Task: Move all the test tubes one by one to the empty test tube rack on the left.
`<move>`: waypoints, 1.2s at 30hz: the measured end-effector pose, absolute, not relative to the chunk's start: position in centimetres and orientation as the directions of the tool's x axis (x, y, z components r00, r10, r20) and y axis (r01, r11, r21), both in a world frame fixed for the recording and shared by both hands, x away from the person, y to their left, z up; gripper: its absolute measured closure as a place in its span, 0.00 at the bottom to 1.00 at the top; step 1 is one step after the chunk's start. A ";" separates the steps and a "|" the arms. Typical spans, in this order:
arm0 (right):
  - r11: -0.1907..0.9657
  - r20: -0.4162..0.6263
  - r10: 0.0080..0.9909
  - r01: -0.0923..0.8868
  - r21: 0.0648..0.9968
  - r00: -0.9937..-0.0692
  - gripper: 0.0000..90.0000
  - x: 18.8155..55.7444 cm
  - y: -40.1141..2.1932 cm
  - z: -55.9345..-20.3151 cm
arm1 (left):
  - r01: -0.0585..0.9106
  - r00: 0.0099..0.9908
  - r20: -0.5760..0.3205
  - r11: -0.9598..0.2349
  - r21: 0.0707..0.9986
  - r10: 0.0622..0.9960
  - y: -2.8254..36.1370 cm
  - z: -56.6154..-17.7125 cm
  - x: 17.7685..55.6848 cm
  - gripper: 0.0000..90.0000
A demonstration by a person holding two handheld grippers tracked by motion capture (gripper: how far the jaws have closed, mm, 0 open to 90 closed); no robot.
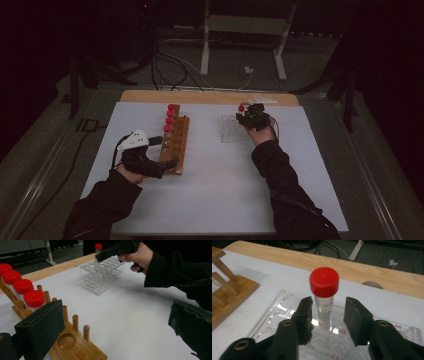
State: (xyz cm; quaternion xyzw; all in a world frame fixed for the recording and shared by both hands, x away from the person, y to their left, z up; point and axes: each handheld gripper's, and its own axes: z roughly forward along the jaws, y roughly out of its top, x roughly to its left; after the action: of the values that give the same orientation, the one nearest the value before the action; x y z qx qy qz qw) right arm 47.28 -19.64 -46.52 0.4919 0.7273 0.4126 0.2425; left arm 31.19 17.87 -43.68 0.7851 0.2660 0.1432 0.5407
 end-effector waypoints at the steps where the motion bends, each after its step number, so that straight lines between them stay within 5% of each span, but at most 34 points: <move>1: 0.173 0.055 0.917 0.516 0.839 -0.396 0.69 47.4 -19.6 -46.6 | 0.262 0.818 -0.063 -0.273 0.926 0.572 17.9 -43.7 31.2 0.01; 7: 0.204 0.017 0.912 0.489 0.848 -0.409 0.82 47.3 -19.0 -46.4 | 0.260 0.817 -0.060 -0.273 0.926 0.574 18.0 -43.5 31.2 0.01; 21: 0.224 -0.034 0.877 0.344 0.912 -0.480 0.83 42.7 -20.2 -40.8 | 0.232 0.841 -0.049 -0.278 0.932 0.539 16.6 -41.9 31.1 0.01; 36: 0.363 -0.075 0.698 0.261 0.894 -0.712 0.83 34.3 -17.7 -41.4 | 0.181 0.887 -0.020 -0.308 0.934 0.461 13.2 -39.7 31.3 0.03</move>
State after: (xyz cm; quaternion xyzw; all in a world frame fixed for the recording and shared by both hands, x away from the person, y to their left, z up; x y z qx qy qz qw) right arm 34.34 -17.74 -41.37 0.3022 0.7932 0.4766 0.2290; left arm 31.26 13.18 -39.74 0.7988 0.2010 0.1263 0.5528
